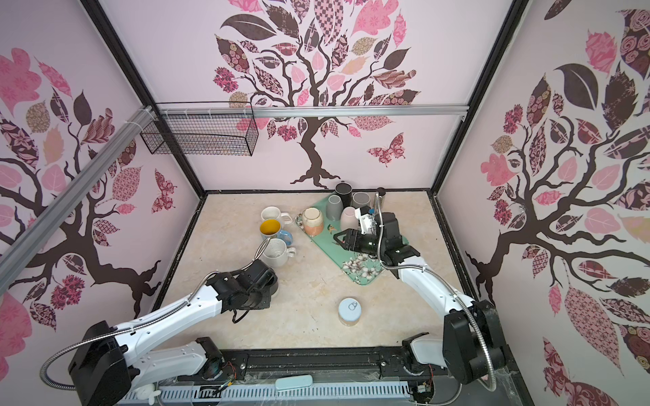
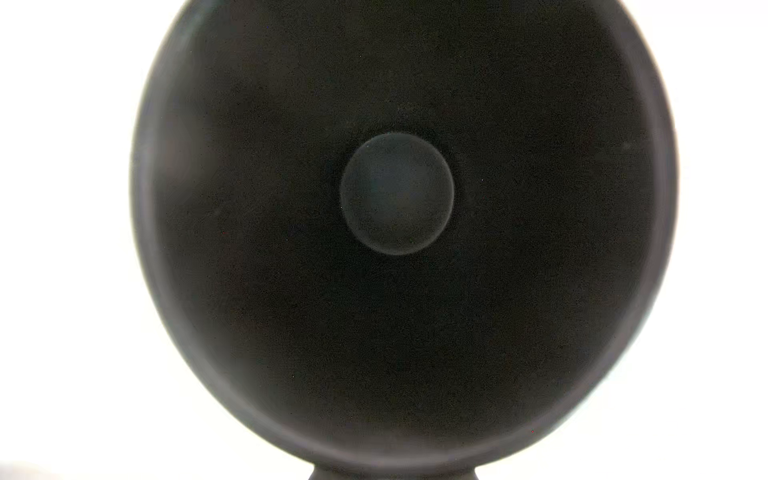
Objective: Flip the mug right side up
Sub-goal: 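Carry the black mug upright beside the speckled white mug with the left gripper, then lower the black mug onto the table with the left gripper and release it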
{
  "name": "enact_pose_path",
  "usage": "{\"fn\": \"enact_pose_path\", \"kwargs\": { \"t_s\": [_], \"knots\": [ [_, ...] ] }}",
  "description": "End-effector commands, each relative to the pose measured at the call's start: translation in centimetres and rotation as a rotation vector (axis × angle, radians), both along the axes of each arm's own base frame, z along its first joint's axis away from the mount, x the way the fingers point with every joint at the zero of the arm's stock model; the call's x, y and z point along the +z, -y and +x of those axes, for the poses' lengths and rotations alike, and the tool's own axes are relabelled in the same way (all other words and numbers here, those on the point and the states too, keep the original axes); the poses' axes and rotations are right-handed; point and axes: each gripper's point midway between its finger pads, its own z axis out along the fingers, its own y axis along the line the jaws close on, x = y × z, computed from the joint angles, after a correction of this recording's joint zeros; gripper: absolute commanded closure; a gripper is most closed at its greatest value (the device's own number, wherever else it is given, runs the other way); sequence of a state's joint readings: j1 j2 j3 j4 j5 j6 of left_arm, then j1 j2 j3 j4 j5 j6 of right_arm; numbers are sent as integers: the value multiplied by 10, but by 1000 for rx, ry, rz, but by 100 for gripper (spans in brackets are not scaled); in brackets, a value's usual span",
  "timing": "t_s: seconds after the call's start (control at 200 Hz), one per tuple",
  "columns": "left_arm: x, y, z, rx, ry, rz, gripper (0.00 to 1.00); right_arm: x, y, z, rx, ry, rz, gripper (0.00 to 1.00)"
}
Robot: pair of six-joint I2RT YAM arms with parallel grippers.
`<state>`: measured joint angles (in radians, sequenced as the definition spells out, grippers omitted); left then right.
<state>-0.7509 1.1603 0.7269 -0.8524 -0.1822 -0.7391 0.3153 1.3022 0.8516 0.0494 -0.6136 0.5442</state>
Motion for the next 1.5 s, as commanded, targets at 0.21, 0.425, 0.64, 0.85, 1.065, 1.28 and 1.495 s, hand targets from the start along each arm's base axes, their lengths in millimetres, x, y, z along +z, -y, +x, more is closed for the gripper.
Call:
{"fn": "enact_pose_path", "kwargs": {
  "t_s": [0.21, 0.425, 0.64, 0.85, 1.065, 1.28, 1.495],
  "knots": [
    [-6, 21, 28, 104, 52, -59, 95, 1, -2, 0, 17, 12, 17, 43],
    [2, 26, 31, 126, 44, -76, 69, 2, -2, 0, 17, 16, 13, 43],
    [37, 28, 33, 117, 96, -143, 61, 2, -5, 2, 25, 6, 31, 43],
    [65, -3, 35, 147, 120, -155, 61, 3, -5, 1, 27, 2, 36, 43],
    [42, -40, 31, 229, 21, -177, 65, 0, -3, -2, 19, -15, 5, 46],
    [24, -24, 25, 224, -69, -291, 72, -11, -13, -9, 44, -43, -14, 47],
    [8, 2, 17, 237, -89, -376, 74, -15, -14, -8, 52, -48, -31, 48]
  ]
}}
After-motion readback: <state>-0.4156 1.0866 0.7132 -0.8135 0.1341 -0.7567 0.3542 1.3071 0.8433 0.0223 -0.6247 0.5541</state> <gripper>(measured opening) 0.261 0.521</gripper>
